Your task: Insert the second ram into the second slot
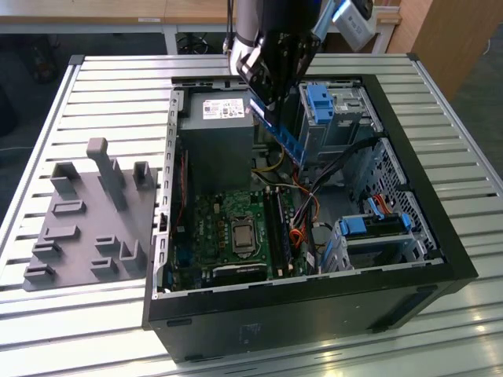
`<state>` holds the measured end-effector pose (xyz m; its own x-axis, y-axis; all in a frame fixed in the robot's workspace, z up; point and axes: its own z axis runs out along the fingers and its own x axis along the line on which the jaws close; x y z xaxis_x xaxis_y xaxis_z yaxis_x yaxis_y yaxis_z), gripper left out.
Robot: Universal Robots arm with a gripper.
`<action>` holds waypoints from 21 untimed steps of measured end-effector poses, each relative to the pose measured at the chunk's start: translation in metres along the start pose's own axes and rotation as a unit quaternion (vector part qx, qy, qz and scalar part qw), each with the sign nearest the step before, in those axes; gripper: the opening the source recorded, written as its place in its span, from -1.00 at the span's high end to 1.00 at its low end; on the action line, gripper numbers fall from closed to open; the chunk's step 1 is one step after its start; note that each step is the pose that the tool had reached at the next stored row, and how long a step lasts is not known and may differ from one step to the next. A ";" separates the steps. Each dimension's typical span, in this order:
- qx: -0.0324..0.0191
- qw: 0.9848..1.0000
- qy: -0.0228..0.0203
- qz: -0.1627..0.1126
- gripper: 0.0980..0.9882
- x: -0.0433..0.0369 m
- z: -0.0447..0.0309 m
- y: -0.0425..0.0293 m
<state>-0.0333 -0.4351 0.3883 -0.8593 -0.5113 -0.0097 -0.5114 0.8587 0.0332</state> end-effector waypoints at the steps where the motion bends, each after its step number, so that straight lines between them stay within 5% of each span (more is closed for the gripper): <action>1: 0.000 1.000 0.000 0.004 0.95 0.0000 0.0000 0.0000; 11: 0.001 0.999 -0.002 0.050 0.95 0.0000 0.0002 0.0000; 21: 0.002 0.995 -0.003 0.099 0.95 0.0000 0.0005 0.0000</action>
<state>-0.0333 -0.4351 0.3878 -0.9431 -0.3323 -0.0088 -0.3324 0.9426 0.0312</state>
